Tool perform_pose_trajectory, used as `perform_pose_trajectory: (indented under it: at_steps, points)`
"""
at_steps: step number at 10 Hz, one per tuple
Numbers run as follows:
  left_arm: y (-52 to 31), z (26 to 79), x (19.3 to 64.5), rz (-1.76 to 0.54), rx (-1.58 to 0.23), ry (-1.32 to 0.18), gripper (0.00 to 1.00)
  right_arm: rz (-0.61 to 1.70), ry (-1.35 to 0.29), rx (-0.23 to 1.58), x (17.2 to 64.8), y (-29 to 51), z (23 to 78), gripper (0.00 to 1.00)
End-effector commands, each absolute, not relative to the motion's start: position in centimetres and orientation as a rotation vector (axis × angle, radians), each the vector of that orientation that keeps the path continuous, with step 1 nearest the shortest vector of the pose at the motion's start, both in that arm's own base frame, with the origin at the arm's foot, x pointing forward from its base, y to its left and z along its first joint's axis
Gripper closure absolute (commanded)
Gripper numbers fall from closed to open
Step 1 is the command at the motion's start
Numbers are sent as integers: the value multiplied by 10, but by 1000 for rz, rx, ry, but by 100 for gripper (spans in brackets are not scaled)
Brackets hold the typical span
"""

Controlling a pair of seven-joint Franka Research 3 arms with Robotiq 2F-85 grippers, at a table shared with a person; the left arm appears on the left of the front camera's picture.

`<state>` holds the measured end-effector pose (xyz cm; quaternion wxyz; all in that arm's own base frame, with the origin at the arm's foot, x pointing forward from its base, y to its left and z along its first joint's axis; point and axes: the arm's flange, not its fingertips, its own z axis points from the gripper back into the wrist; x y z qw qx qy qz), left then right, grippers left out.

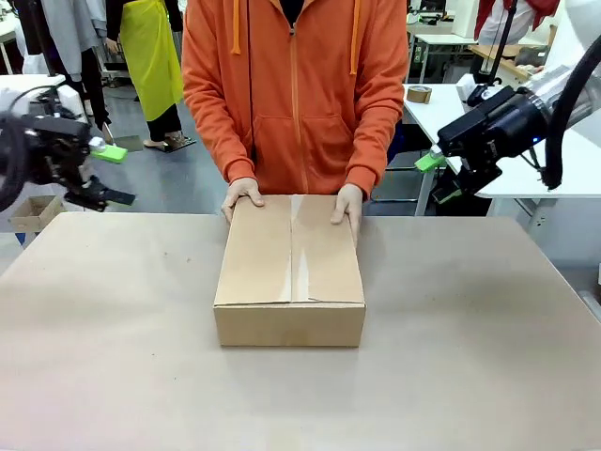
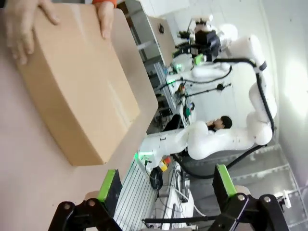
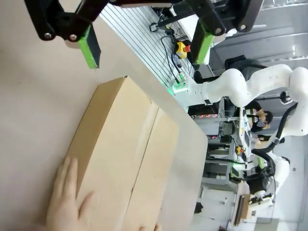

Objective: Pack the gift set into the box.
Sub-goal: Press and hold the closed box until the human finishes sealing it.

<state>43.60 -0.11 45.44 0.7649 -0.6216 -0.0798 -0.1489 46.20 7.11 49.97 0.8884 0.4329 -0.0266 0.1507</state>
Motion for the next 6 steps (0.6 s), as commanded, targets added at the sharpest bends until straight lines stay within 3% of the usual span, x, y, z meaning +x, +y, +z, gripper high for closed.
perform_pose_trajectory:
  at_steps: [1,2,3,4,5,6]
  points:
    - [32,447,422,-243,-1385,-210,0,256,-70,922,447,54,499,0]
    - [-1,454,436,-324,-1351,-173,0,313,-55,899,462,71,500,0]
    - [-28,463,435,-651,-1331,-356,0,740,-166,807,469,105,504,0]
    - [-59,463,439,-825,-1282,-593,0,1240,-329,882,479,137,502,0]
    - [-80,461,447,-870,-1244,-798,0,1419,-487,1125,496,158,498,0]
    - [-100,458,446,-930,-1272,-981,0,1503,-536,1334,512,167,491,0]
